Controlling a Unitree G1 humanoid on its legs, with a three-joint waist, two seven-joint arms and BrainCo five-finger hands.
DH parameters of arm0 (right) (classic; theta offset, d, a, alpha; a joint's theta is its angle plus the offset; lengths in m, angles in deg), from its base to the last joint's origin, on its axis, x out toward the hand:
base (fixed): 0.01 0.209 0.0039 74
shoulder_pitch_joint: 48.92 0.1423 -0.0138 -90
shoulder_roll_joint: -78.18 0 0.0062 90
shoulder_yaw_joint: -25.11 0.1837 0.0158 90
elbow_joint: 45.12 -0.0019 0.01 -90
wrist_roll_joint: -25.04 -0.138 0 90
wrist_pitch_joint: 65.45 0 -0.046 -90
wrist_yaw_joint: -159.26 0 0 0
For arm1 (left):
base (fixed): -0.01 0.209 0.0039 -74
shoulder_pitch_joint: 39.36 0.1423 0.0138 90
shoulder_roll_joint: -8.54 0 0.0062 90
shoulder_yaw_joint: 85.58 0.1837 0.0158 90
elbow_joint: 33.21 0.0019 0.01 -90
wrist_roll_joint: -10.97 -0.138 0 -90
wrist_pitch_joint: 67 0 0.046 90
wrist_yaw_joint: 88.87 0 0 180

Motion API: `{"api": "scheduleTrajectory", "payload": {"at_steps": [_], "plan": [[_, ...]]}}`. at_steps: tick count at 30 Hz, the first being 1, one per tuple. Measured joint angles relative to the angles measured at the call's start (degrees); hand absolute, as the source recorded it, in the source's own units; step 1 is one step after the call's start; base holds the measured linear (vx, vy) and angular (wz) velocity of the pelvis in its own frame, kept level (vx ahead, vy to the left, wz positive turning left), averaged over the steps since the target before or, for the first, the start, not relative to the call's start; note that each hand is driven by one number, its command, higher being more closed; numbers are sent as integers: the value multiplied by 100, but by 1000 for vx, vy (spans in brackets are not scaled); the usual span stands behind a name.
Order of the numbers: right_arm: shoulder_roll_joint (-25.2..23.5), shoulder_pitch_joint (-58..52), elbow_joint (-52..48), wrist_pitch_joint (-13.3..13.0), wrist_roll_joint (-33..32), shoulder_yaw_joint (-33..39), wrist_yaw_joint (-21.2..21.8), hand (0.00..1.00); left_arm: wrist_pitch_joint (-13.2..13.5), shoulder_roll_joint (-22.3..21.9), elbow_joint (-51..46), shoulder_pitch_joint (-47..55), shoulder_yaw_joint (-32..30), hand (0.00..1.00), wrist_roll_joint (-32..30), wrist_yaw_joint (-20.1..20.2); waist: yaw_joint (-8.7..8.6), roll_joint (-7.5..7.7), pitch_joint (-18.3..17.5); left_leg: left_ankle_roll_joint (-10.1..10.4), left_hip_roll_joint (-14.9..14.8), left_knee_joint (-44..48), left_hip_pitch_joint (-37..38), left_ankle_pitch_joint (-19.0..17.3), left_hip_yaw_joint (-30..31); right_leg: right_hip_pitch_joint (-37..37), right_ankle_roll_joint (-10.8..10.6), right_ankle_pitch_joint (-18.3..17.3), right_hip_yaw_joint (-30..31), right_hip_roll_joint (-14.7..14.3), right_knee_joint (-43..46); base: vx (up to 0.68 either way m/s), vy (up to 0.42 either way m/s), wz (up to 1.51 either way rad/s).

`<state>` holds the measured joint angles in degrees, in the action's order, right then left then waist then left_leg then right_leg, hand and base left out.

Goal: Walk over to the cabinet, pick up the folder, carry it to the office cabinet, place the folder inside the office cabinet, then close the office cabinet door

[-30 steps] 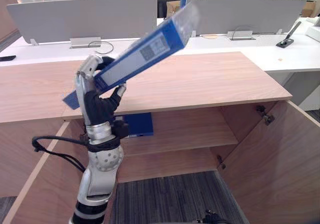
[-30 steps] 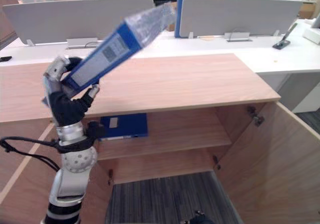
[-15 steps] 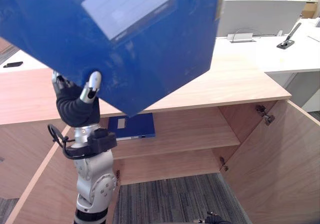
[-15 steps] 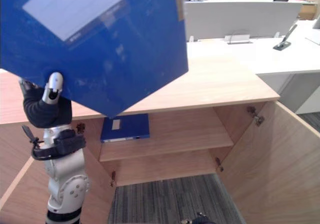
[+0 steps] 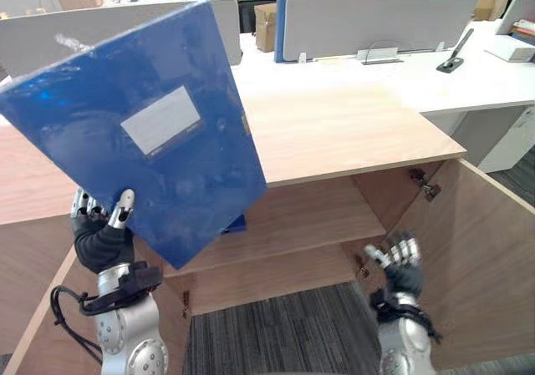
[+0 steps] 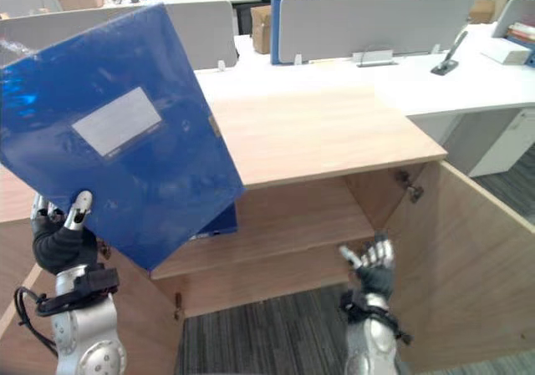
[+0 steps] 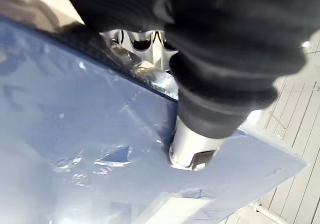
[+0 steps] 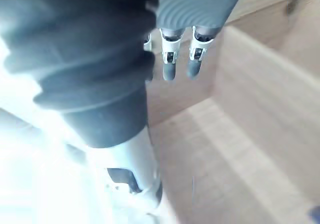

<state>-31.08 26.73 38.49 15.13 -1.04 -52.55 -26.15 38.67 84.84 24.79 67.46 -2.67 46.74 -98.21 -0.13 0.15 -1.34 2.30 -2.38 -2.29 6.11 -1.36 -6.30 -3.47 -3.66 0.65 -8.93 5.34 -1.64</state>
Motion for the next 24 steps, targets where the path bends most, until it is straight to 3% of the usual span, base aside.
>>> {"api": "scheduleTrajectory", "payload": {"at_steps": [3, 8, 13, 15, 18, 24], "plan": [[42, 284, -426, -202, -124, 236, -43, 0, -52, 4, 1, -6, -135, 100, -27, 119, -3, 6, -4, 2, -1, 15, 0, -12, -38, 13, 1, 4, 40, -8, -1, -15, 8, -7], [176, 937, -819, -258, -259, 123, 19, 0, -81, 23, 147, -206, -282, 100, -126, 283, 39, 9, -4, 12, 3, 77, -11, -66, -76, 14, 5, 9, 94, -26, -11, -6, 8, -5], [614, 1802, -812, -331, -905, -738, 526, 0, -85, 33, 612, -561, -283, 100, -124, 365, 72, 12, -1, 7, 4, 98, -21, -78, -74, 11, 2, 14, 94, -26, -13, 0, 0, 0], [778, 2177, -782, -311, -1062, -1278, 960, 0, -87, 36, 719, -622, -164, 100, -123, 489, 123, 16, 3, 1, 6, 128, -23, -96, -65, -2, 2, 14, 89, -22, -12, 0, 0, 0], [817, 2681, -479, -286, -1098, -1629, 1265, 0, -89, 57, 903, -688, -14, 100, -151, 657, 158, 20, 9, -6, 12, 155, -13, -106, -30, -44, 1, 14, 52, -3, -11, -15, 14, 6], [989, 3459, 648, -203, -1072, -1867, 1280, 0, -108, 135, 1038, -688, 354, 100, -146, 746, 257, 44, 32, -12, 21, 173, -11, -106, 35, -84, -2, 15, -21, 24, -1, -21, 10, 5]]}}
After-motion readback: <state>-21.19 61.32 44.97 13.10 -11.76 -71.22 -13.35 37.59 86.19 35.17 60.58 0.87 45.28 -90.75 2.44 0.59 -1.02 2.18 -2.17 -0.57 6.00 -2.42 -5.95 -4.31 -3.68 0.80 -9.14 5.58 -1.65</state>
